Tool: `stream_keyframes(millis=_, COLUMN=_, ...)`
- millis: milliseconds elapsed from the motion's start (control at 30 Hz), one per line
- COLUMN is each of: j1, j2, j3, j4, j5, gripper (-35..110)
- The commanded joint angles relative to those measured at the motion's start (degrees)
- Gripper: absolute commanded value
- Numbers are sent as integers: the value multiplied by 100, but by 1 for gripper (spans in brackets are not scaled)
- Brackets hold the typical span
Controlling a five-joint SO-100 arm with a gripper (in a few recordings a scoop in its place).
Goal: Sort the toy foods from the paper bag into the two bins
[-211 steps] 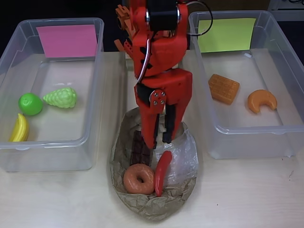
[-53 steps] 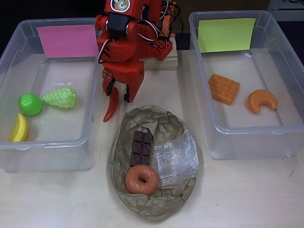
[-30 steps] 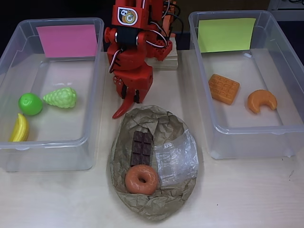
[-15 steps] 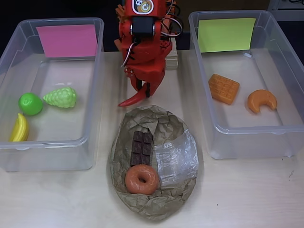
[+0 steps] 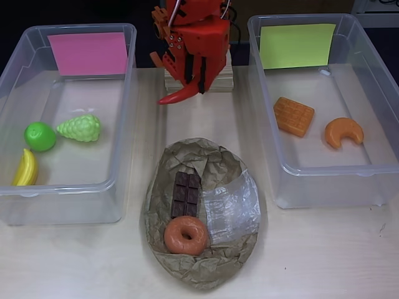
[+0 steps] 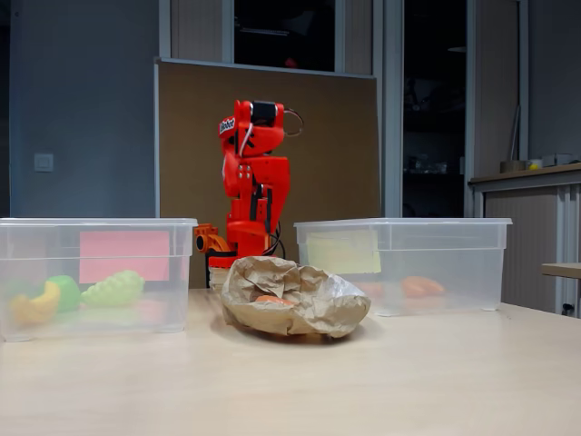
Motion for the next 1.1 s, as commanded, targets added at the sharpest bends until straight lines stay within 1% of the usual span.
stream_keyframes(millis=0, j1=466, j2=18, j3=-870, j4=79, j5=-1028, gripper=0)
stream_keyframes(millis=100, j1=1125, j2=-185, j3=-1564, j4=70, j5=-2021, gripper=0)
stream_keyframes(millis=233, j1=2364, j2=-387, j3=-2118, j4=-53, j5=-3349, gripper=0)
stream_keyframes(millis=400, j1=4113, j2=-642, j3=-2030, j4=-536, j5=-4298, gripper=0)
stream_keyframes(millis=600, j1=5625, j2=-1354, j3=-1670, j4=-1468, j5=-4544, gripper=0)
stream_keyframes(millis=700, j1=6152, j2=-1723, j3=-1450, j4=-1872, j5=-4500, gripper=0)
stream_keyframes(millis=900, j1=6715, j2=-2382, j3=-914, j4=-2312, j5=-4192, gripper=0)
stream_keyframes(millis=1067, j1=6750, j2=-2883, j3=-299, j4=-3067, j5=-3902, gripper=0)
